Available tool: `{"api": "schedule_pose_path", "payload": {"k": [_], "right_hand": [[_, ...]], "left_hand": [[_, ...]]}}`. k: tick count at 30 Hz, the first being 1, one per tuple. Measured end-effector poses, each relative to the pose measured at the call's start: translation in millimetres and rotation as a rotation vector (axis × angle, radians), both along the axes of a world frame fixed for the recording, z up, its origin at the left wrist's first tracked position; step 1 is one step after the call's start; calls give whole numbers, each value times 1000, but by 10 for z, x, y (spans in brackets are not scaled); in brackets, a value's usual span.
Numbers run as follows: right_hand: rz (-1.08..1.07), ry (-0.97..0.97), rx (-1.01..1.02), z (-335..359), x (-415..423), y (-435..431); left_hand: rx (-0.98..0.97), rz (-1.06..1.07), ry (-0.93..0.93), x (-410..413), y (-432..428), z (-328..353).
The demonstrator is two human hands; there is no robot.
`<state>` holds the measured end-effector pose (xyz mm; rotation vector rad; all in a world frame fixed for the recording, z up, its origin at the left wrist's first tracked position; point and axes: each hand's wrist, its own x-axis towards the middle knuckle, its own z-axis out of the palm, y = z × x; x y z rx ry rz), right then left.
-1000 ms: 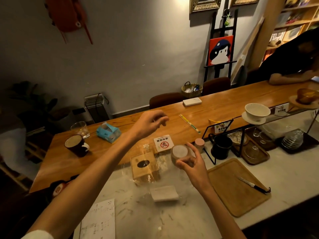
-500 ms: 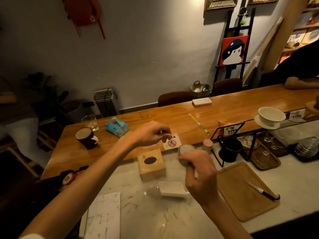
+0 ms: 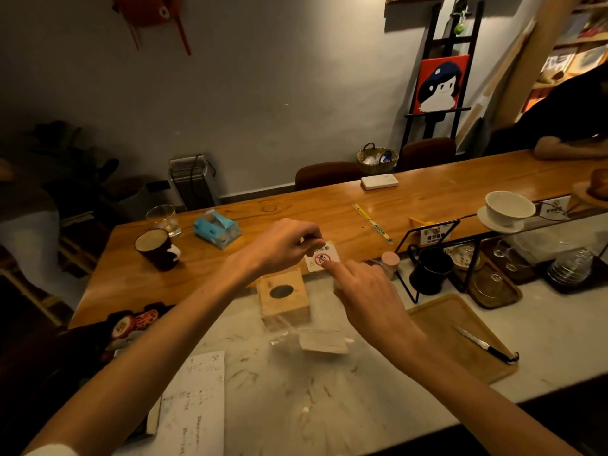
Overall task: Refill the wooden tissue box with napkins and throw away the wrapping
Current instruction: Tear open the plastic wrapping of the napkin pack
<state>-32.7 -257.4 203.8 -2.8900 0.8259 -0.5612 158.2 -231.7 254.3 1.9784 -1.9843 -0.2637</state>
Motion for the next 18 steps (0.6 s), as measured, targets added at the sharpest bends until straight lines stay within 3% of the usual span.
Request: {"api": "schedule_pose_path", "payload": {"k": [4, 6, 8, 12, 16, 18], "right_hand": [[79, 80, 96, 38, -238, 149], [188, 150, 92, 30, -363, 225], [308, 273, 110, 17, -527, 301], [472, 481, 194, 28, -783, 409], [362, 483, 457, 186, -909, 460], [255, 440, 442, 204, -851, 468]], "left_hand": [[-58, 19, -99, -32, 97, -54], [-76, 30, -244, -71, 151, -77], [-105, 23, -379, -129, 224, -74], [-62, -42, -468, -285, 356, -82], [-96, -97, -464, -434, 449, -154], [-65, -115, -430, -501, 472, -187]]}}
